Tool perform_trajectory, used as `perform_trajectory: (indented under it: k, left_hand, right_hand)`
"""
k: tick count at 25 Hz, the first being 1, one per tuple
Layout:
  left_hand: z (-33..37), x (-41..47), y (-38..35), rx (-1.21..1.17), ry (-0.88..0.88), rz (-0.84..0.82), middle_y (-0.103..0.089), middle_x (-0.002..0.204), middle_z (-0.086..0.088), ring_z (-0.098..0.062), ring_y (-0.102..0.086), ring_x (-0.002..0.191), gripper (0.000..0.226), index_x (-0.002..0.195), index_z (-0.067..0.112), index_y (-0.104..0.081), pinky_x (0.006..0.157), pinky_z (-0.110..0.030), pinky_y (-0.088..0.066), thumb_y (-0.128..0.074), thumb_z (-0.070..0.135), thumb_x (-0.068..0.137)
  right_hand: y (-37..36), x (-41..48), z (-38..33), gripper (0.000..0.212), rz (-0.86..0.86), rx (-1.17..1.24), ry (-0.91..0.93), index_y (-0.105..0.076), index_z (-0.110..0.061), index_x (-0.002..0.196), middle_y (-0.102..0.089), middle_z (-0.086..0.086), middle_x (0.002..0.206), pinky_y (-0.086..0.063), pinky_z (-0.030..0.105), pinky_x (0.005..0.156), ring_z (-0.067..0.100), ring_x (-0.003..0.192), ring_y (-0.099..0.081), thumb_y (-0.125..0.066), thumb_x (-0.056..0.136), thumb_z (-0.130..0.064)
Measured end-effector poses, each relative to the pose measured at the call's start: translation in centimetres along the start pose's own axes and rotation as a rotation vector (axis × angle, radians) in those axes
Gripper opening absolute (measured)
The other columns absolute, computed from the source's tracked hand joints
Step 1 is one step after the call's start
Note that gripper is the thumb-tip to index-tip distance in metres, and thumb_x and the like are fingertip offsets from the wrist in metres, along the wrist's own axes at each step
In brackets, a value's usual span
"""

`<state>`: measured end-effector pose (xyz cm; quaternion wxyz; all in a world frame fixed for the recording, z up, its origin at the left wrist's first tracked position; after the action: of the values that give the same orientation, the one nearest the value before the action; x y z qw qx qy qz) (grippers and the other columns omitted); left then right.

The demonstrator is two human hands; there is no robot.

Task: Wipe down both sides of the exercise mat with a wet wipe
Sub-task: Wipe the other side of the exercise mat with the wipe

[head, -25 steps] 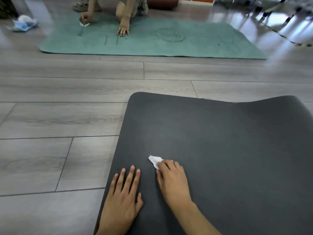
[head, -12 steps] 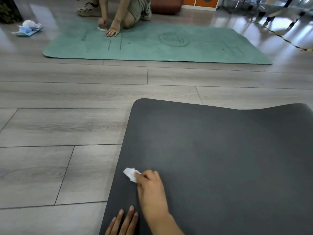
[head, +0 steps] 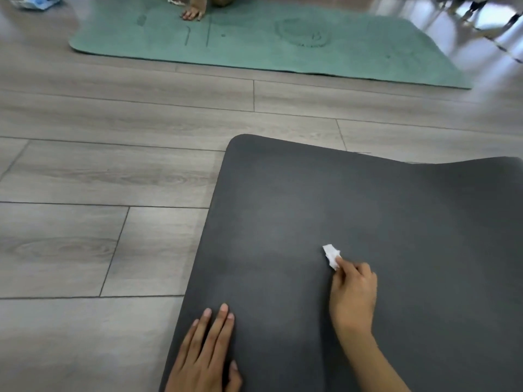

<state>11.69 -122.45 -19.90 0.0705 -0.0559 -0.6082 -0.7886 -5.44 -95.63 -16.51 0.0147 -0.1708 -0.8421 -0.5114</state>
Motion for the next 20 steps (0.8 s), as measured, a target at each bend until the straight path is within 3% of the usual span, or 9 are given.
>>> perform_trajectory:
  k: [2, 6, 9, 11, 14, 16, 18, 20]
  left_hand:
    - [0.0, 0.2, -0.1, -0.017, 0.005, -0.053, -0.06, 0.144, -0.006, -0.027, -0.047, 0.136, 0.071, 0.129, 0.01, -0.07, 0.117, -0.037, -0.028, -0.055, 0.04, 0.067]
    - [-0.1, 0.1, 0.3, -0.047, 0.031, -0.03, -0.059, 0.145, -0.003, -0.024, -0.048, 0.137, 0.059, 0.129, 0.012, -0.071, 0.115, -0.036, -0.031, -0.04, 0.041, 0.086]
    - [-0.4, 0.1, 0.5, -0.054, 0.016, 0.007, -0.06, 0.144, -0.002, -0.023, -0.049, 0.137, 0.06, 0.127, 0.013, -0.072, 0.114, -0.036, -0.033, -0.035, 0.044, 0.091]
    - [-0.3, 0.2, 0.9, -0.021, -0.008, 0.051, -0.062, 0.142, -0.003, -0.024, -0.05, 0.135, 0.058, 0.125, 0.012, -0.073, 0.113, -0.037, -0.032, -0.044, 0.042, 0.084]
    - [0.0, 0.1, 0.7, 0.029, -0.006, 0.063, -0.062, 0.142, -0.003, -0.025, -0.05, 0.135, 0.059, 0.124, 0.012, -0.073, 0.112, -0.038, -0.033, -0.04, 0.045, 0.088]
    - [-0.3, 0.1, 0.0, 0.016, 0.015, 0.032, -0.062, 0.142, -0.004, -0.026, -0.05, 0.135, 0.063, 0.125, 0.012, -0.073, 0.11, -0.04, -0.037, -0.032, 0.047, 0.092]
    - [0.0, 0.0, 0.4, 0.052, 0.002, 0.086, -0.063, 0.141, -0.004, -0.026, -0.051, 0.134, 0.062, 0.124, 0.012, -0.073, 0.111, -0.04, -0.037, -0.032, 0.045, 0.092]
    - [0.2, 0.2, 0.6, 0.067, -0.018, 0.07, -0.066, 0.137, -0.004, -0.025, -0.053, 0.131, 0.058, 0.122, 0.013, -0.074, 0.112, -0.038, -0.034, -0.036, 0.04, 0.09]
  right_hand:
    - [-2.2, -1.9, -4.1, 0.033, 0.002, 0.087, 0.049, -0.073, -0.011, 0.11, -0.051, 0.001, 0.082, -0.046, 0.035, 0.068, 0.022, 0.076, -0.045, -0.062, 0.085, 0.006]
    - [-8.9, -9.4, -17.6, 0.037, -0.3, 0.166, 0.494, -0.067, -0.02, 0.109, -0.049, -0.003, 0.086, -0.05, 0.035, 0.067, 0.019, 0.079, -0.047, -0.057, 0.079, 0.0]
    - [-8.7, -8.6, -18.0, 0.035, -0.344, 0.09, 0.715, -0.066, -0.023, 0.111, -0.048, -0.004, 0.087, -0.049, 0.031, 0.067, 0.017, 0.079, -0.044, -0.057, 0.08, -0.008]
    - [-5.5, -5.6, -12.4, 0.036, -0.217, 0.05, 0.635, -0.065, -0.028, 0.11, -0.05, -0.002, 0.083, -0.046, 0.029, 0.069, 0.018, 0.076, -0.044, -0.058, 0.08, -0.008]
    - [0.4, -1.9, -0.9, 0.042, -0.041, 0.063, 0.239, -0.066, -0.026, 0.108, -0.051, 0.001, 0.083, -0.043, 0.032, 0.07, 0.027, 0.078, -0.049, -0.067, 0.08, 0.005]
    - [1.6, -1.8, 2.5, 0.028, 0.046, 0.008, -0.02, -0.071, -0.013, 0.103, -0.054, 0.005, 0.087, -0.044, 0.036, 0.069, 0.031, 0.079, -0.049, -0.063, 0.084, 0.005]
    - [0.1, -2.9, -0.8, 0.023, 0.088, 0.005, -0.011, -0.071, -0.011, 0.095, -0.055, 0.009, 0.083, -0.048, 0.041, 0.064, 0.032, 0.072, -0.048, -0.056, 0.082, 0.001]
    - [-3.8, -5.6, -8.5, 0.031, -0.024, 0.087, 0.209, -0.069, -0.022, 0.097, -0.052, 0.004, 0.079, -0.05, 0.041, 0.063, 0.027, 0.07, -0.048, -0.056, 0.075, -0.004]
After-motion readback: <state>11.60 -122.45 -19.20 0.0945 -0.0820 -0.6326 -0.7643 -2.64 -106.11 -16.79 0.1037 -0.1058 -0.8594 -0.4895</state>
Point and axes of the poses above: each hand's wrist, its own x-axis towards the middle knuckle, its own y-axis out of the back of the hand, z = x × y, the point moved 10 cm from there along x, towards the middle knuckle
